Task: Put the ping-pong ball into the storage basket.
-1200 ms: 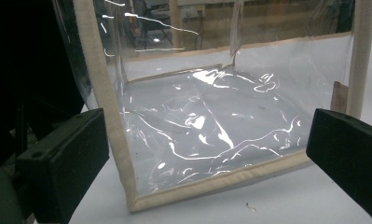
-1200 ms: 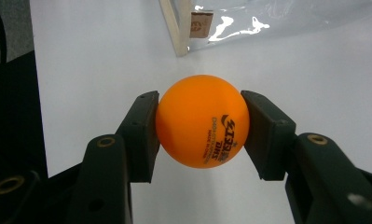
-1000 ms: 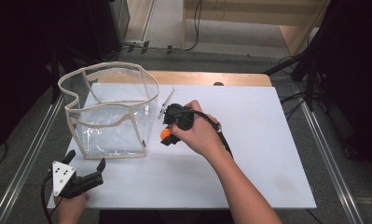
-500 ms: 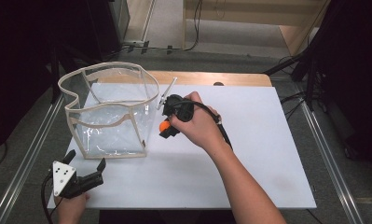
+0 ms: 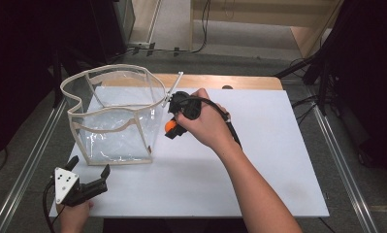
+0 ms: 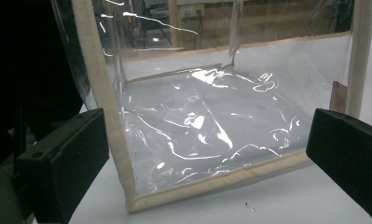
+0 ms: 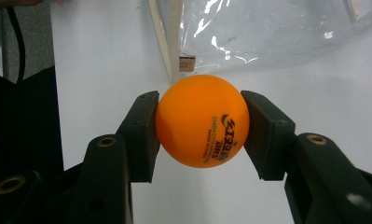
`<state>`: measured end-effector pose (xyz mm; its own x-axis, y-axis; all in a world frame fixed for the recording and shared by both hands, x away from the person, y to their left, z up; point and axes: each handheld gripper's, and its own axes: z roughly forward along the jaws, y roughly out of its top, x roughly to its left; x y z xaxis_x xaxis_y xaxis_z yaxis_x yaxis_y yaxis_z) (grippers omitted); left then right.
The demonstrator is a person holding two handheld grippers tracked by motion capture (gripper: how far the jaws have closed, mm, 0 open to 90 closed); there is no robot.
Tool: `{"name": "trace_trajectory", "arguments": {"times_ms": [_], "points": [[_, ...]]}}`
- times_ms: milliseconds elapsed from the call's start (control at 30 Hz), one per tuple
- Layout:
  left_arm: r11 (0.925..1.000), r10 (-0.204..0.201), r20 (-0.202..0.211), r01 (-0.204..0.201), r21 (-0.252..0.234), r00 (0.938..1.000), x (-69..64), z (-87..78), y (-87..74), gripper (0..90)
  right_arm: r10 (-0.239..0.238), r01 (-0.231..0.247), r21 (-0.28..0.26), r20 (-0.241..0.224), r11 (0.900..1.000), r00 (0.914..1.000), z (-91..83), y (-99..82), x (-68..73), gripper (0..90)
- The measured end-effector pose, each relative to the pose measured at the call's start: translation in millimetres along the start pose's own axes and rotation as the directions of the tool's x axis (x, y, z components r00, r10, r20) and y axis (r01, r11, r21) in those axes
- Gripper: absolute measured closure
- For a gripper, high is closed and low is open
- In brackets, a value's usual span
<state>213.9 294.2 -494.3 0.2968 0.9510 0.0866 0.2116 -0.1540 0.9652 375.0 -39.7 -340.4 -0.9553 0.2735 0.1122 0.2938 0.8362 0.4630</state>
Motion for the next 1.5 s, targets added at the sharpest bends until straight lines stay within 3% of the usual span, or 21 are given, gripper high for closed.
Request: {"name": "trace_trajectory", "arguments": {"times_ms": [267,800,1500], "points": [[1.0000,0.002,0.000,-0.002,0.001,1.0000,-0.2,0.0,0.0,0.0,-0.002,0.002,-0.016,0.002,0.9999,1.0000,-11.1,6.5,-2.3,47.8],[1.0000,0.004,0.000,-0.004,0.002,1.0000,-0.2,0.1,0.0,0.0,-0.006,0.006,-0.034,-0.015,0.9994,0.9999,-10.3,14.1,-10.0,47.8],[1.0000,0.006,0.000,-0.006,0.004,1.0000,-1.1,0.3,-0.1,0.0,-0.008,0.007,-0.046,-0.009,0.9989,0.9999,-21.8,21.2,-17.2,47.8]]}}
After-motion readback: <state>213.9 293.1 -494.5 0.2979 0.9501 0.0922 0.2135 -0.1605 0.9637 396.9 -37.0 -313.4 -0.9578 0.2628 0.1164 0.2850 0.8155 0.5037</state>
